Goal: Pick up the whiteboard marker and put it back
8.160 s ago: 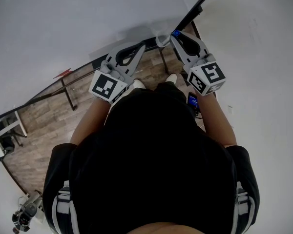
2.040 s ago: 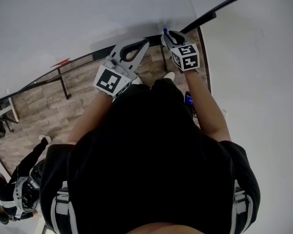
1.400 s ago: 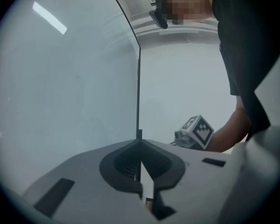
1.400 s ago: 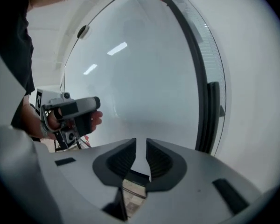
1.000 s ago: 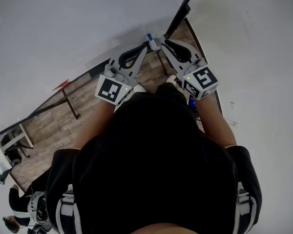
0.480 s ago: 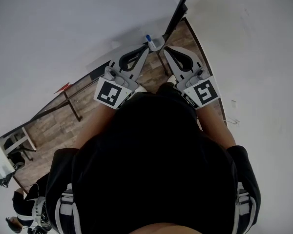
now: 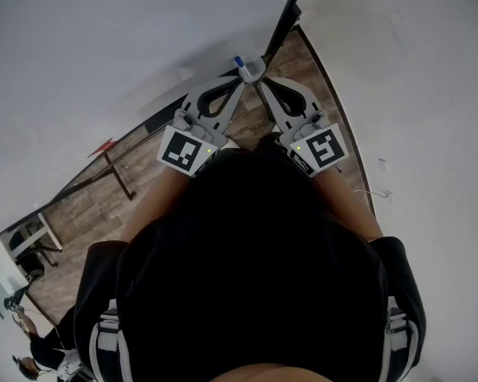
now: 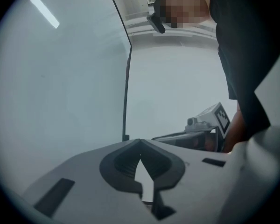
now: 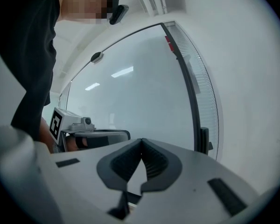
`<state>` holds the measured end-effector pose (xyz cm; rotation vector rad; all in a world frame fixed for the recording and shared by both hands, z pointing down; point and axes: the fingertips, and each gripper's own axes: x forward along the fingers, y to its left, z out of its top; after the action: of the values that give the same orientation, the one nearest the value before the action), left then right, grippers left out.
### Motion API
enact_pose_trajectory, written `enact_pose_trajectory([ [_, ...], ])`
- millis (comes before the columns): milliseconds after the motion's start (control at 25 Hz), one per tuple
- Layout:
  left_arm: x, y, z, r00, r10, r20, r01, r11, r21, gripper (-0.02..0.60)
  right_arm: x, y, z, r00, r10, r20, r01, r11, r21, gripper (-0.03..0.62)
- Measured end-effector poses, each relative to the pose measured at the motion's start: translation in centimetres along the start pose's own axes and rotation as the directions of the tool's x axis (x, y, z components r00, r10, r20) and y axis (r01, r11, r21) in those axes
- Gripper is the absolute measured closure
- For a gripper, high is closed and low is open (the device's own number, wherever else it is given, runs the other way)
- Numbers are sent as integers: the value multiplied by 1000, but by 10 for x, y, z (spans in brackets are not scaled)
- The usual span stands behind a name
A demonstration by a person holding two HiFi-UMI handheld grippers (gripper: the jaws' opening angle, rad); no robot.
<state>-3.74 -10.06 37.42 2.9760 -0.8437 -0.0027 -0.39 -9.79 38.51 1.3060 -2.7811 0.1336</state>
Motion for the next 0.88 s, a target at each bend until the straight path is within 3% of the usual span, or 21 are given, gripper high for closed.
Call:
enact_pose_trajectory([
  [880,1,5,-5,999,27,-21,-28,1000,-9,578,4,0,-3,999,29,-35,-30,1000,-5,600],
])
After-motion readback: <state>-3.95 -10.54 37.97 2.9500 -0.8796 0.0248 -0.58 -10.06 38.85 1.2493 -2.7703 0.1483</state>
